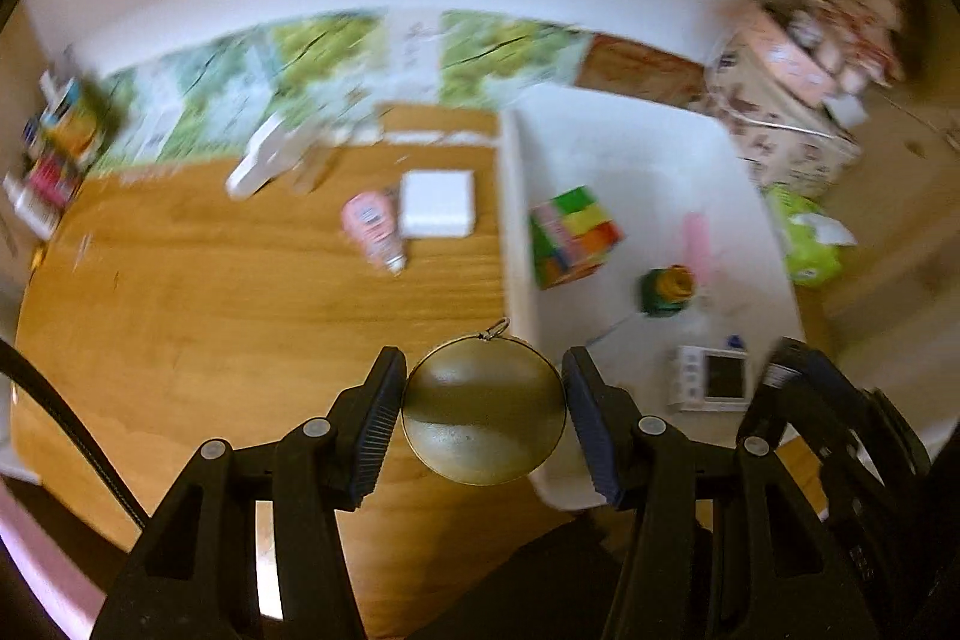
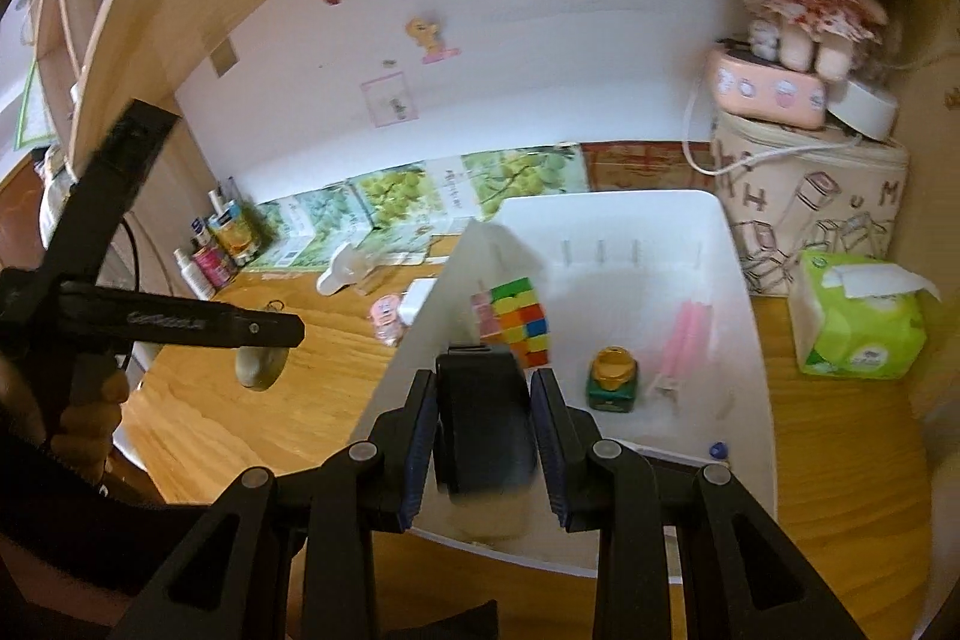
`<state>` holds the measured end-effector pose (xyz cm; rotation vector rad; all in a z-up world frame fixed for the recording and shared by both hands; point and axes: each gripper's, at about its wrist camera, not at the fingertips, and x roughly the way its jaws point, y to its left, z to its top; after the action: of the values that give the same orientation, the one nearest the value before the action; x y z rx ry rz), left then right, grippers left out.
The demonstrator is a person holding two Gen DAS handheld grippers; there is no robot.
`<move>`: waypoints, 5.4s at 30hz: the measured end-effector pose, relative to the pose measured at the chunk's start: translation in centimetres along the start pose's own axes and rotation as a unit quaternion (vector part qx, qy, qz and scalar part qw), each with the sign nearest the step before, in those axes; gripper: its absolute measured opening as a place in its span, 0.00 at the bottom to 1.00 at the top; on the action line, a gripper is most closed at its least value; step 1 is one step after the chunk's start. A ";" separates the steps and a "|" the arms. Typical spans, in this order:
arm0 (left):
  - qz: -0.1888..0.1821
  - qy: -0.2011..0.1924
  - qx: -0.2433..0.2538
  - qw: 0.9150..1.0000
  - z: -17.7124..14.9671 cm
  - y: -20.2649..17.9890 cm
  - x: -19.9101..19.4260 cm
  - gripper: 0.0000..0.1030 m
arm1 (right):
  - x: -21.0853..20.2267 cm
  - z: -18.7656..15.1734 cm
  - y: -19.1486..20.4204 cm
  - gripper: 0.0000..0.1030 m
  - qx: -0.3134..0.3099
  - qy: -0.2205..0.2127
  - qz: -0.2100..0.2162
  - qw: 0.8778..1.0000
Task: Organize rigid objects
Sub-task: 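Lift and carry the gold compact and black plug over the white bin, then open left gripper releasing the gold compact while right gripper releases the black plug, then withdraw both open grippers up from the bin, then move left gripper to the white fan-shaped piece while right gripper approaches the pink tape roller, then close left gripper on the white fan-shaped piece and lift it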
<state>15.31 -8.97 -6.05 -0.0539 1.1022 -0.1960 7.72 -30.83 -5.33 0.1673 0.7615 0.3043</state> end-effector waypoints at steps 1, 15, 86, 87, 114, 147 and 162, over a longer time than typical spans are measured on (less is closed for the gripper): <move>-0.010 -0.012 0.014 1.000 -0.1 -0.6 -0.2 0.56 | -0.1 0.1 -0.2 0.31 0.004 -0.005 -0.002 1.000; -0.125 -0.107 0.128 0.978 -1.8 -5.9 -2.9 0.57 | -0.8 0.1 -1.2 0.31 0.027 -0.026 -0.021 0.999; -0.032 -0.064 0.096 0.993 5.7 21.9 -1.3 0.81 | 16.7 -0.7 19.7 0.79 0.067 -0.020 -0.101 0.992; -0.035 -0.061 0.093 0.993 6.1 22.2 -0.9 0.81 | 17.0 -0.6 20.0 0.79 0.059 -0.026 -0.108 0.992; -0.033 0.047 0.071 0.996 12.3 24.8 15.1 0.80 | 28.0 1.0 19.4 0.79 0.020 0.018 -0.177 0.984; -0.127 0.032 -0.011 0.991 12.2 27.1 18.5 0.25 | 31.1 0.9 19.7 0.56 -0.053 0.056 -0.240 0.968; -0.146 0.011 -0.015 0.989 10.7 27.6 15.1 0.25 | 30.1 1.3 19.1 0.36 -0.021 0.086 -0.186 0.979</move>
<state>35.02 14.72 -18.33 -0.2410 1.1169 -0.4432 25.20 -2.87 -19.12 -0.0448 0.9390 -0.0221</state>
